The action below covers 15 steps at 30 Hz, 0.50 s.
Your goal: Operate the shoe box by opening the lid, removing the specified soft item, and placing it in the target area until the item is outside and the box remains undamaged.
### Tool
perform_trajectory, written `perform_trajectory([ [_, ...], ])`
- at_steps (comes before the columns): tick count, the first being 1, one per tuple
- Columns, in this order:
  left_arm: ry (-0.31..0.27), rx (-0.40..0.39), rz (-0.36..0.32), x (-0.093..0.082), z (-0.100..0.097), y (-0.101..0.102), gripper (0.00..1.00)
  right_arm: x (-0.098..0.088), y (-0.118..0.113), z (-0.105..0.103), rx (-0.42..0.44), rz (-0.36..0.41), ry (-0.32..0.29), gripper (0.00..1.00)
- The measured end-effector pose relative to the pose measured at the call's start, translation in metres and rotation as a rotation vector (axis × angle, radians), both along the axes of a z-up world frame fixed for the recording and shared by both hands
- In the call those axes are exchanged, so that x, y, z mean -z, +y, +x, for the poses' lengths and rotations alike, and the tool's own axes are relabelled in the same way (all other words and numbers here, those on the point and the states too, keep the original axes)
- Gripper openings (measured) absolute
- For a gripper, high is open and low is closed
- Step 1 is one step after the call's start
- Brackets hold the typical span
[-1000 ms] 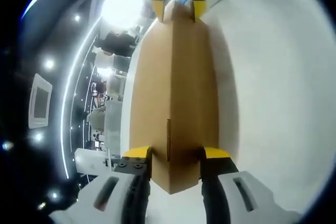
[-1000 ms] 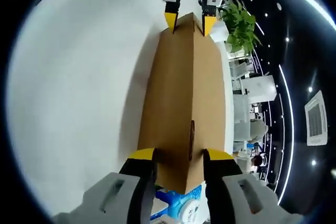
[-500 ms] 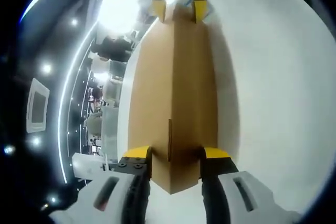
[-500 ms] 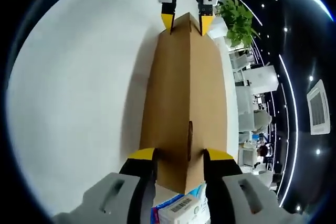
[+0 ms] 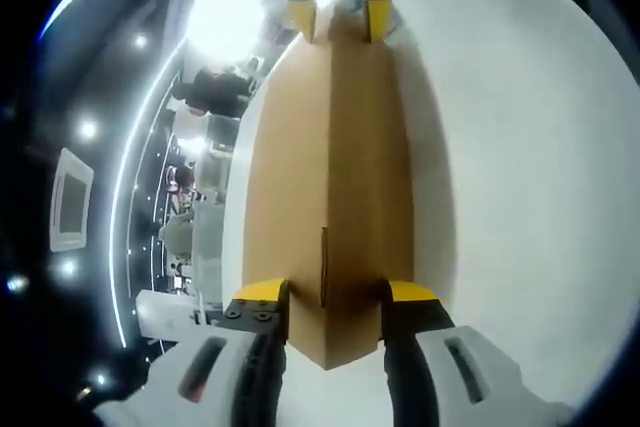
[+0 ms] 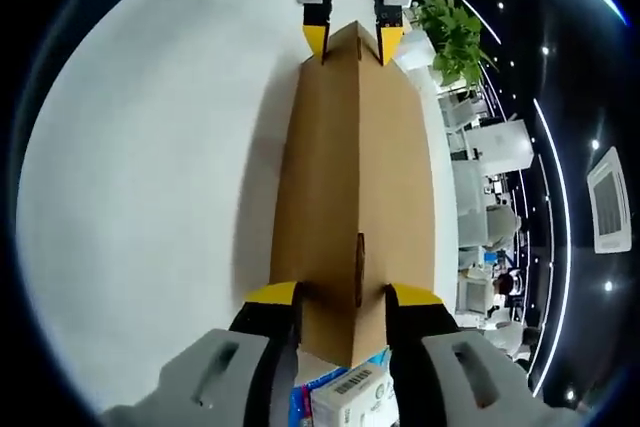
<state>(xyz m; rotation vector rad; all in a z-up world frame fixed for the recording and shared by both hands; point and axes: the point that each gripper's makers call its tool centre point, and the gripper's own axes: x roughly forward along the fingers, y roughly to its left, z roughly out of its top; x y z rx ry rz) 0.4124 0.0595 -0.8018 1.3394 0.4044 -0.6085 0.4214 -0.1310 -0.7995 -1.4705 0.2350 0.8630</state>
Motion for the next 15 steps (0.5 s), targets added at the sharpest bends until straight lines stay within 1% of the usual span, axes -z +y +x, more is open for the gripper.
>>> perform_trajectory([
  [13, 0.005, -0.015, -0.001, -0.0004, -0.0014, -0.0008, 0.38, 0.0009, -0.0013, -0.0001, -0.015, -0.039, 0.001, 0.32],
  [15, 0.018, -0.015, -0.008, -0.0015, -0.0011, -0.0013, 0.38, 0.0007, -0.0013, -0.0001, -0.014, -0.038, 0.004, 0.32],
])
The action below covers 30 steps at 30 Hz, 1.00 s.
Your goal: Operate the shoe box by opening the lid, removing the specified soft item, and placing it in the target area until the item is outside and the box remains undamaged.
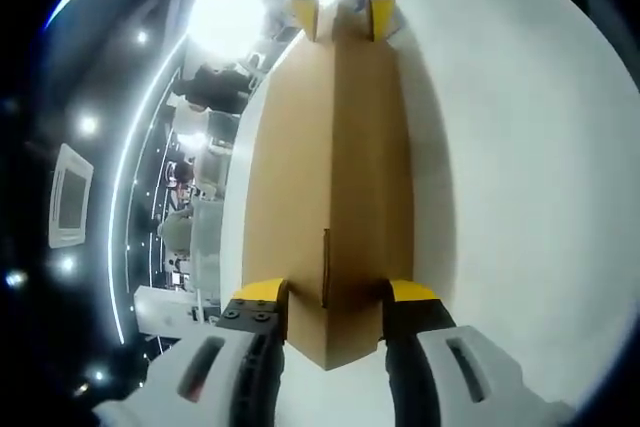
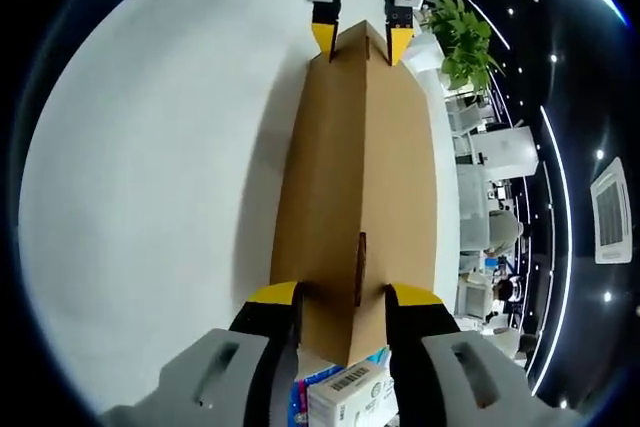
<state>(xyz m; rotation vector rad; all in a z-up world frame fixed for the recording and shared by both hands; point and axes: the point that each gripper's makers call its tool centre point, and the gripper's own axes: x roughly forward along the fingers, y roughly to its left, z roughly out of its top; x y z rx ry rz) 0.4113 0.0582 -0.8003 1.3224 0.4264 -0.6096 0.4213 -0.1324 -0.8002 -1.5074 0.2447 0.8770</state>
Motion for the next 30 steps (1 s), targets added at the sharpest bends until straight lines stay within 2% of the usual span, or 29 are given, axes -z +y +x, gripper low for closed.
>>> perform_trajectory([
  [1, 0.014, -0.003, -0.008, 0.000, 0.000, 0.000, 0.39, 0.000, 0.000, 0.000, -0.001, 0.000, 0.001, 0.32],
  [2, 0.081, -0.027, -0.088, 0.001, -0.004, -0.005, 0.40, 0.000, 0.000, 0.000, -0.003, 0.000, 0.003, 0.32],
  [3, 0.122, -0.030, -0.174, -0.002, -0.004, -0.011, 0.41, 0.000, 0.000, 0.000, -0.006, 0.000, 0.004, 0.32],
  [5, 0.221, -0.045, -0.305, -0.009, -0.009, -0.020, 0.41, 0.000, 0.000, 0.000, -0.011, 0.000, 0.007, 0.33],
  [6, 0.241, -0.053, -0.337, -0.009, -0.010, -0.022, 0.41, 0.000, 0.000, 0.000, -0.012, 0.000, 0.007, 0.33],
  [8, 0.281, -0.095, -0.460, -0.018, -0.008, -0.025, 0.43, 0.000, -0.001, 0.000, -0.027, -0.019, 0.005, 0.33],
  [10, 0.288, -0.133, -0.509, -0.022, -0.007, -0.024, 0.48, -0.001, -0.001, 0.000, -0.030, -0.016, 0.007, 0.33],
  [11, 0.290, -0.155, -0.548, -0.030, -0.006, -0.024, 0.50, -0.001, -0.001, 0.000, -0.036, -0.013, 0.013, 0.33],
  [14, 0.333, -0.161, -0.639, -0.042, -0.013, -0.034, 0.57, 0.000, -0.001, -0.001, -0.044, -0.017, 0.018, 0.33],
  [16, 0.388, -0.208, -0.786, -0.056, -0.020, -0.045, 0.65, 0.000, -0.001, 0.000, -0.049, -0.016, 0.021, 0.33],
  [18, 0.439, -0.278, -0.932, -0.067, -0.027, -0.052, 0.79, 0.000, -0.001, 0.000, -0.052, -0.014, 0.023, 0.33],
  [21, 0.441, -0.298, -0.939, -0.070, -0.032, -0.047, 0.90, -0.001, -0.001, -0.001, -0.051, -0.010, 0.022, 0.33],
  [24, 0.436, -0.328, -0.989, -0.082, -0.045, -0.046, 0.98, -0.001, -0.001, -0.001, -0.054, -0.004, 0.026, 0.33],
  [29, 0.452, -0.441, -1.093, -0.100, -0.070, -0.039, 0.99, 0.000, -0.001, -0.001, -0.052, 0.005, 0.029, 0.33],
  [30, 0.451, -0.487, -1.136, -0.102, -0.074, -0.031, 0.99, 0.000, -0.001, -0.001, -0.050, 0.009, 0.029, 0.33],
])
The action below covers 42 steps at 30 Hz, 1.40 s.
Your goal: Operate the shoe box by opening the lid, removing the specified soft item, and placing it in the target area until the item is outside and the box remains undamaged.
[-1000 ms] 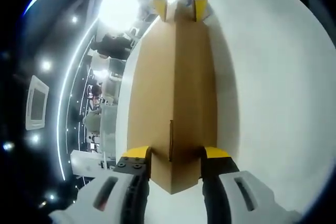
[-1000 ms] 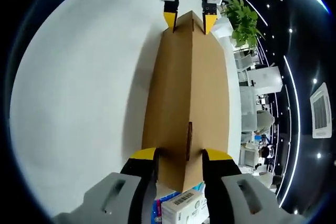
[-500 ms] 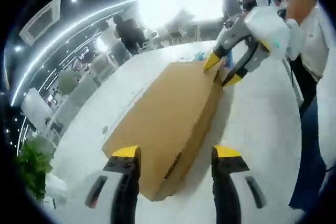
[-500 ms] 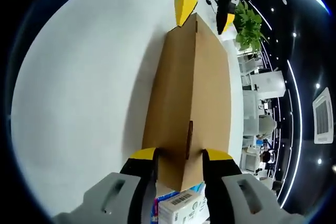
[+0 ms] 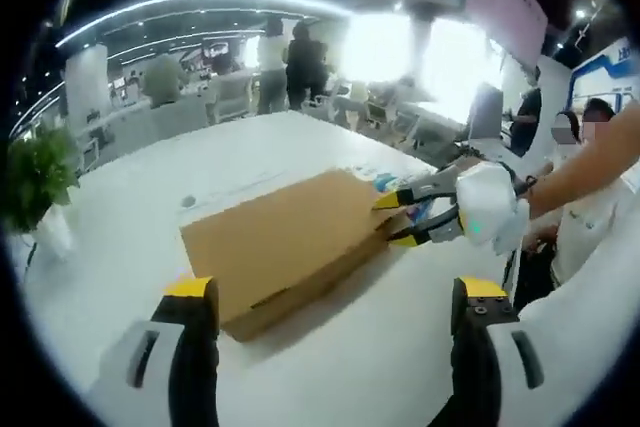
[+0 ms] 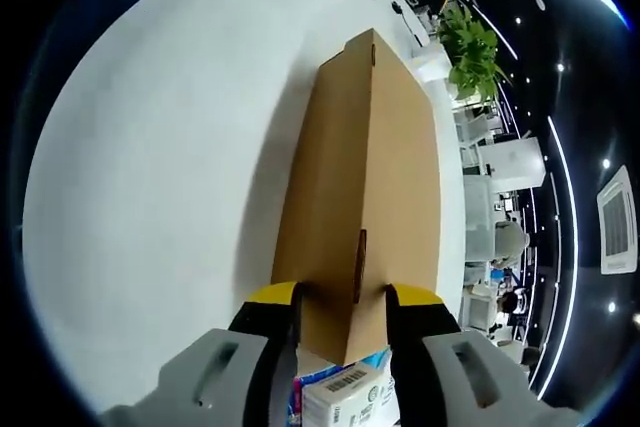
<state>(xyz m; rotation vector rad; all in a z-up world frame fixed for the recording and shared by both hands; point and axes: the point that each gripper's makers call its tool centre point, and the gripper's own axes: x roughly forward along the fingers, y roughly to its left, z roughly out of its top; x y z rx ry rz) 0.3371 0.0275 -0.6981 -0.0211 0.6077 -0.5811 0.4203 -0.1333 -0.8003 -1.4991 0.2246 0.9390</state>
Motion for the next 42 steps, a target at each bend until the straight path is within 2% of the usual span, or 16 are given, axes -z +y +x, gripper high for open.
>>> perform_trajectory([
  [4, 0.028, -0.094, 0.002, -0.007, -0.027, 0.027, 0.99, 0.000, 0.000, 0.000, 0.003, 0.009, 0.000, 0.34],
  [7, 0.038, -0.105, 0.035, -0.011, -0.049, 0.031, 0.99, 0.001, 0.000, -0.001, 0.006, 0.013, 0.004, 0.35],
  [9, 0.095, -0.143, -0.001, -0.006, -0.067, 0.037, 0.99, -0.001, 0.001, 0.000, 0.019, 0.043, 0.016, 0.34],
  [12, 0.108, -0.169, 0.002, -0.005, -0.077, 0.038, 0.99, 0.001, 0.001, 0.001, 0.019, 0.039, 0.014, 0.33],
  [20, 0.103, -0.231, -0.034, -0.010, -0.080, 0.038, 0.99, 0.002, 0.001, 0.000, 0.011, 0.041, 0.012, 0.36],
  [23, 0.096, -0.243, -0.054, -0.012, -0.076, 0.038, 0.99, 0.004, 0.002, -0.003, 0.022, 0.068, 0.054, 0.41],
  [25, 0.101, -0.234, -0.034, -0.010, -0.075, 0.036, 0.99, 0.006, 0.002, -0.006, 0.027, 0.072, 0.081, 0.47],
  [28, 0.097, -0.226, -0.032, -0.015, -0.072, 0.034, 0.99, 0.004, 0.005, -0.011, 0.072, 0.135, 0.143, 0.59],
  [31, 0.089, -0.232, -0.043, -0.018, -0.065, 0.037, 0.99, -0.009, 0.011, -0.015, 0.087, 0.215, 0.188, 0.71],
  [33, 0.084, -0.232, -0.042, -0.021, -0.064, 0.038, 0.99, -0.022, 0.011, -0.015, 0.129, 0.278, 0.208, 0.86],
  [34, 0.085, -0.231, -0.044, -0.020, -0.064, 0.038, 0.99, -0.031, 0.014, -0.017, 0.160, 0.358, 0.245, 0.90],
  [35, 0.089, -0.232, -0.041, -0.021, -0.064, 0.038, 0.99, -0.040, 0.014, -0.017, 0.192, 0.418, 0.264, 0.91],
  [37, 0.095, -0.236, -0.037, -0.020, -0.064, 0.039, 0.99, -0.050, 0.008, -0.017, 0.212, 0.434, 0.275, 0.93],
  [39, 0.108, -0.244, -0.039, -0.019, -0.067, 0.040, 0.99, -0.063, 0.000, -0.016, 0.281, 0.492, 0.296, 0.95],
  [40, 0.111, -0.247, -0.041, -0.019, -0.067, 0.042, 0.99, -0.076, -0.003, -0.018, 0.305, 0.553, 0.308, 0.96],
  [42, 0.116, -0.253, -0.044, -0.019, -0.068, 0.042, 0.99, -0.087, -0.010, -0.022, 0.331, 0.590, 0.331, 0.99],
])
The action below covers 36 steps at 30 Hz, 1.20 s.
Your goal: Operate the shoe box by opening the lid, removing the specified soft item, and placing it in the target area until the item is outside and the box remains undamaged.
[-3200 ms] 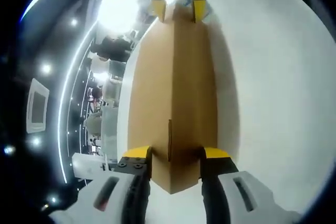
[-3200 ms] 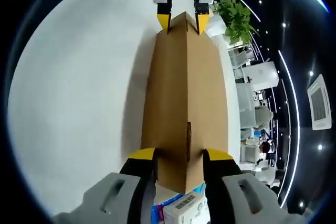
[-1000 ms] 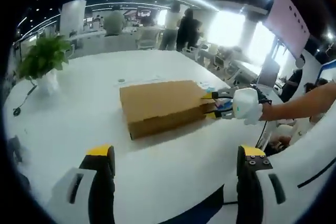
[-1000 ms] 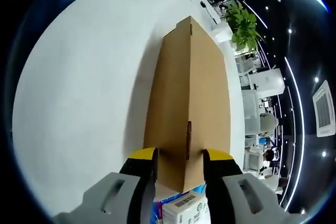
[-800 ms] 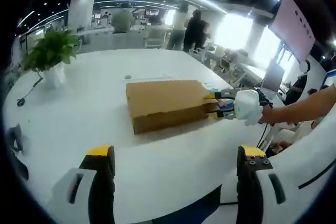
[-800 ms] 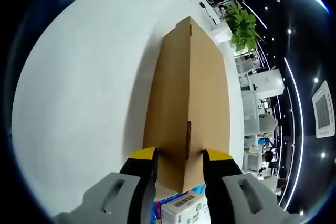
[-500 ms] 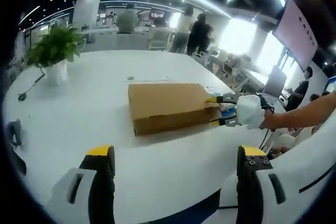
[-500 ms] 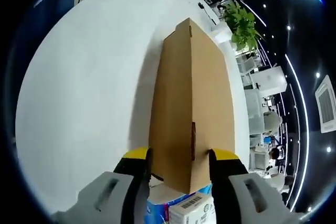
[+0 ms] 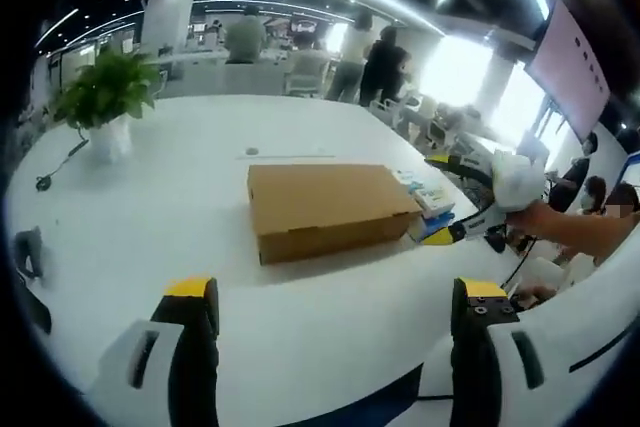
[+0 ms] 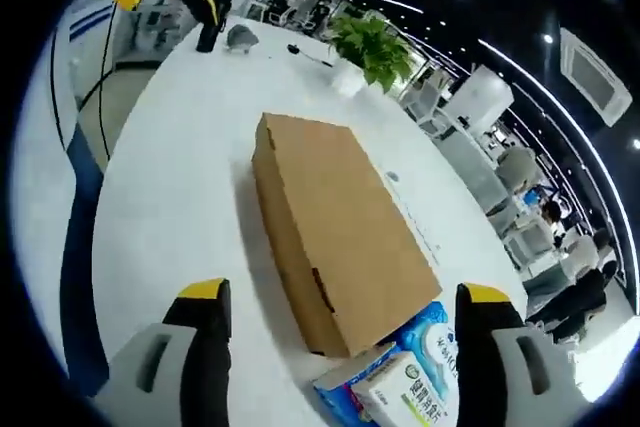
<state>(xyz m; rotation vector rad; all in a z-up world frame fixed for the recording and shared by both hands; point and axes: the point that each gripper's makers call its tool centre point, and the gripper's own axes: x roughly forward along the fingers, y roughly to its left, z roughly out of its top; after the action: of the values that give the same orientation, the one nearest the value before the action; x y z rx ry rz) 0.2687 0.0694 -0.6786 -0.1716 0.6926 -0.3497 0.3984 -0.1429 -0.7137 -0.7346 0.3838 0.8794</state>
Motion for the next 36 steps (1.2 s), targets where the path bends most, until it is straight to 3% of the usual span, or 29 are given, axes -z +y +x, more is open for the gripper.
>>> perform_trajectory([
  [3, -0.012, 0.003, 0.018, -0.006, -0.002, 0.004, 0.99, -0.016, -0.019, -0.005, 0.076, 0.071, 0.028, 1.00],
  [8, -0.021, -0.010, 0.009, -0.014, -0.003, 0.005, 0.99, -0.025, -0.062, -0.017, 0.282, 0.213, 0.172, 1.00],
  [10, -0.022, -0.009, 0.012, -0.017, -0.005, 0.004, 0.99, -0.030, -0.077, -0.024, 0.302, 0.206, 0.159, 1.00],
  [12, -0.021, -0.011, 0.004, -0.018, -0.005, 0.004, 0.99, -0.031, -0.087, -0.033, 0.340, 0.208, 0.185, 1.00],
  [14, -0.016, -0.011, -0.001, -0.017, -0.006, 0.004, 0.99, -0.035, -0.089, -0.047, 0.372, 0.234, 0.238, 1.00],
  [17, -0.014, -0.010, -0.004, -0.019, -0.008, 0.004, 0.99, -0.045, -0.091, -0.059, 0.392, 0.263, 0.248, 0.99],
  [24, 0.000, -0.022, 0.014, -0.023, -0.015, 0.009, 0.99, -0.036, -0.101, -0.082, 0.446, 0.291, 0.314, 0.98],
  [29, -0.008, -0.047, 0.020, -0.025, -0.016, 0.013, 0.99, -0.018, -0.105, -0.085, 0.494, 0.320, 0.366, 0.97],
  [36, 0.017, -0.053, 0.001, -0.026, -0.017, 0.013, 0.99, -0.021, -0.096, -0.085, 0.493, 0.334, 0.377, 0.97],
])
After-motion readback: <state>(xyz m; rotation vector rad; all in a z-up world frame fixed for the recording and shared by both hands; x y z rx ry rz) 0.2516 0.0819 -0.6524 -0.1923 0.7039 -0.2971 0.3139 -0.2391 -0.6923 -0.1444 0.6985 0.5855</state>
